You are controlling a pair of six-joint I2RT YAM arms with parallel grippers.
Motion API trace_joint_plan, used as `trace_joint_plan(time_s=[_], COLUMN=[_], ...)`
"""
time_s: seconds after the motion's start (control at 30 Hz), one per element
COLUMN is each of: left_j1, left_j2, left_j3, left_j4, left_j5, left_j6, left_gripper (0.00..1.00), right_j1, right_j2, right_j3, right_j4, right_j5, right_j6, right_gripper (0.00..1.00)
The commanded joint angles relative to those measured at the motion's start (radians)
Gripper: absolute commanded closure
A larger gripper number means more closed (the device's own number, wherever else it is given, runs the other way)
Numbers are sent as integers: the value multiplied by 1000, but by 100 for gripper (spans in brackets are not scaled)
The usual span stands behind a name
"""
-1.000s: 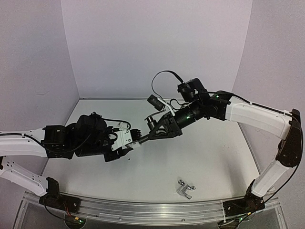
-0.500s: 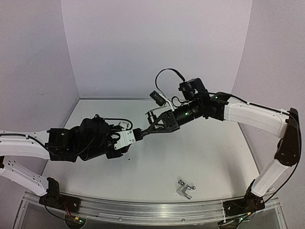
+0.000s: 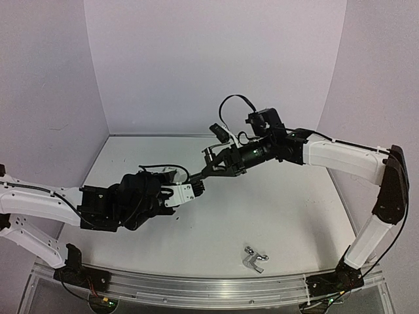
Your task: Install the water faucets
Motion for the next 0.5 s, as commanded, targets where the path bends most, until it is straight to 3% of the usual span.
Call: trace_joint_plan(time_s=[0.0, 0.27, 0.47], left_j1=[-57, -57, -58], left_j2=[23, 7, -45], left_j3=[31, 27, 24], left_j4=[340, 325, 231], left_j5=[42, 22, 65], left_j6=[135, 113, 31], left_gripper=[100, 96, 83], right_j1=[35, 17, -12], right_j2=[42, 40, 28], right_j3=[-19, -25, -25], right_j4=[114, 134, 134], right_j5=[-47, -53, -53], right_j6=[137, 145, 124], right_gripper=[100, 100, 100])
